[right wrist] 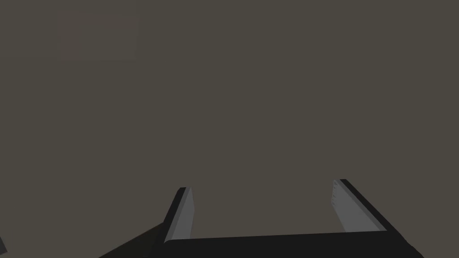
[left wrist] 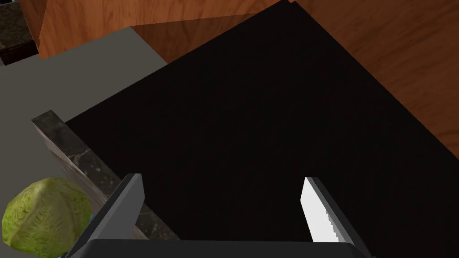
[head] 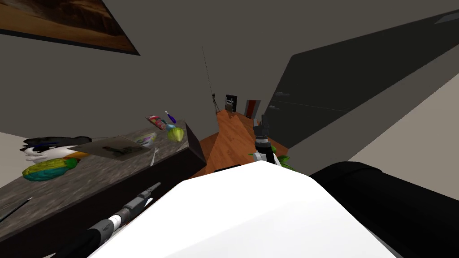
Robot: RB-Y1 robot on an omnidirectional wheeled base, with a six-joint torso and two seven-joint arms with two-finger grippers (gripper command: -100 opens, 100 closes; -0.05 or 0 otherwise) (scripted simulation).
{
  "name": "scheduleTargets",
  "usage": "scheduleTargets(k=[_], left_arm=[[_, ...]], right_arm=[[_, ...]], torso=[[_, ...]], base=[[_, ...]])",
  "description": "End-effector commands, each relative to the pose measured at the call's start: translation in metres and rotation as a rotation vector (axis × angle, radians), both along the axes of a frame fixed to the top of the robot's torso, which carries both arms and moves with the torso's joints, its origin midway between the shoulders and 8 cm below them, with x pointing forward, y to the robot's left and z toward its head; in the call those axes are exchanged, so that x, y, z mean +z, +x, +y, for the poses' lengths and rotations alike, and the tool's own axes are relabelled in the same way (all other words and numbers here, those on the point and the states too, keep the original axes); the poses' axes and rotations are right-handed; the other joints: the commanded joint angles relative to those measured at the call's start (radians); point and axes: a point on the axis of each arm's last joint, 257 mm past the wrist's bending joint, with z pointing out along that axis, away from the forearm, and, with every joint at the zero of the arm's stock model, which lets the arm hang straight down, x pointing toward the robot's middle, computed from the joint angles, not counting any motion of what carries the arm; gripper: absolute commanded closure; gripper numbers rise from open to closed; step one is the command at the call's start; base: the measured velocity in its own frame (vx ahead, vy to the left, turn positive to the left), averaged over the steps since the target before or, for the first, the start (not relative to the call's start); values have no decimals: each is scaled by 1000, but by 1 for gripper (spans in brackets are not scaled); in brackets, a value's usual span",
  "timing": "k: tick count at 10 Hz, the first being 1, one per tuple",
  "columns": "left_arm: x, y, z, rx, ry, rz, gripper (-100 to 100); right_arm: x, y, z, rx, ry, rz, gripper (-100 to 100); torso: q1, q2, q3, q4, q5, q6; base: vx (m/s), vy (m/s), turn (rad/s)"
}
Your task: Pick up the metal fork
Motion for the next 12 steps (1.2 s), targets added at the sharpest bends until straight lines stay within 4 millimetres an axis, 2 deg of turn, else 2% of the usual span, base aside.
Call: scheduleTargets(k=[1,2,3,4,5,6,8,9,10,12], left_arm=[[-1,-26,26,-28,86,82,-100],[3,-24,30,-37,98,85,-100],[7,-38,49,-57,152,135,-100],[7,-38,49,-57,152,135,-100],[12,-51,68,-77,203,182,-100],[12,-51,68,-77,203,182,-100],[25,-73,100,-114,295,267,-100],[25,-69,97,-117,289,259,-100],[32,-83,114,-130,334,304,-100],[43,-98,136,-157,396,363,-100]], right_arm=[[0,0,0,0,0,0,0],[0,0,0,0,0,0,0],[0,0,0,0,0,0,0],[0,0,0,0,0,0,0],[0,0,0,0,0,0,0],[0,0,0,0,0,0,0],[0,0,0,0,0,0,0],[0,0,0,0,0,0,0],[0,0,0,0,0,0,0],[0,0,0,0,0,0,0]], torso=[[0,0,0,0,0,0],[1,-1,-1,0,0,0],[1,-1,-1,0,0,-1],[1,-1,-1,0,0,0],[1,-1,0,0,1,-1],[1,-2,-1,0,0,0],[2,-2,-1,0,1,0],[4,-4,-2,-1,1,-1],[4,-3,-2,-1,2,-1],[5,-6,-4,-1,1,0]], base=[[48,7,-327],[37,14,-62],[33,10,-150],[30,18,-99],[48,15,-198],[41,23,-109],[67,51,-243],[62,63,-111],[80,54,-191],[136,93,-292]])
